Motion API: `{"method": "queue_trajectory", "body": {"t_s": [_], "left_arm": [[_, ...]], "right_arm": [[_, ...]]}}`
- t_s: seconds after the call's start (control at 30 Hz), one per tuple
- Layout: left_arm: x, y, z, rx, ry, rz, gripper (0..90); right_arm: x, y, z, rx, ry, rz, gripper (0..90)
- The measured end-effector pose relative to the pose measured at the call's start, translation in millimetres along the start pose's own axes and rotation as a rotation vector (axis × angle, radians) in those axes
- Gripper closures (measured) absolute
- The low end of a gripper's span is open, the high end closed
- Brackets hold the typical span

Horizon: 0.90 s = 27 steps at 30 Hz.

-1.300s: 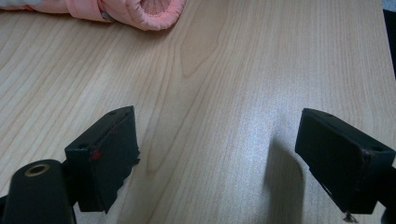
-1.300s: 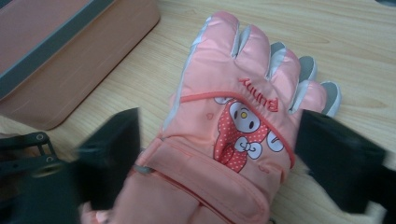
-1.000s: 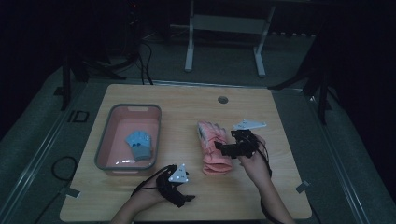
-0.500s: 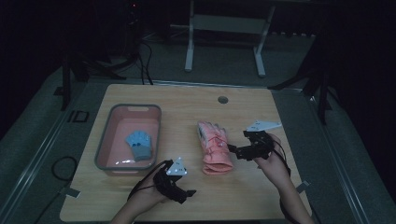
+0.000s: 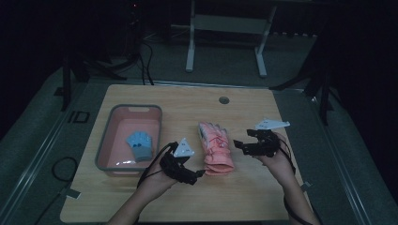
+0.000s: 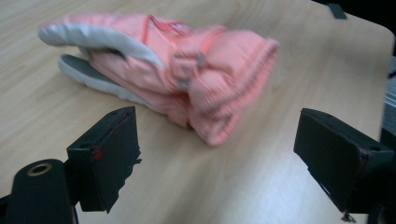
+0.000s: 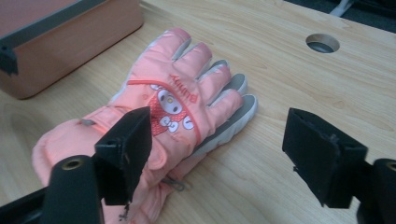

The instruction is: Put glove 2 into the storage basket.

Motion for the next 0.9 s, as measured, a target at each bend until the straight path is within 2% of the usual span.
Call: {"method": "queue_trajectory", "body": {"t_s": [0.17,0.2,0.27,0.33,0.47,0.57,0.7,0.8,0.9], "left_arm": [[13.0,14.3,20.6,-0.018,0.013,0.041,14.2],[13.0,14.3,20.6,-0.018,0.013,0.041,14.2],[22.0,19.7,33.4,-0.040,0.006,0.056,14.2],[29.7,21.9,41.2,-0.042,0.006,0.066,14.2],[48.5,30.7,50.6,-0.055,0.023,0.107,14.2],[62.0,40.4,50.4,-0.112,0.033,0.123,14.3],[79.1,49.4,39.8,-0.200,0.074,0.137,14.4],[89.9,51.0,26.4,-0.251,0.114,0.124,14.9],[97.2,54.3,16.9,-0.321,0.117,0.090,14.9]], "right_arm": [[10.3,-0.4,-4.1,0.031,0.020,0.008,28.1],[10.3,-0.4,-4.1,0.031,0.020,0.008,28.1],[17.9,1.1,-5.4,0.035,0.027,0.006,28.2],[23.1,2.8,-5.0,0.034,0.031,0.010,28.2],[34.2,3.7,-3.4,0.061,0.033,0.009,30.5],[43.6,2.1,-4.0,0.099,0.045,0.024,30.9],[57.0,-1.0,-9.0,0.138,0.070,0.047,31.1],[65.8,-2.9,-19.9,0.169,0.108,0.057,31.7],[71.4,-5.2,-29.1,0.234,0.123,0.089,35.0]]}}
Point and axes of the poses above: each handheld gripper's, and its own axes: x roughly forward along the jaws, z roughly out of its top, y roughly to its left, the point moved 5 cm from there along x, roughly forward along the jaws, and after that the axes turned 1 degree about -x, right-handed, at the moved point
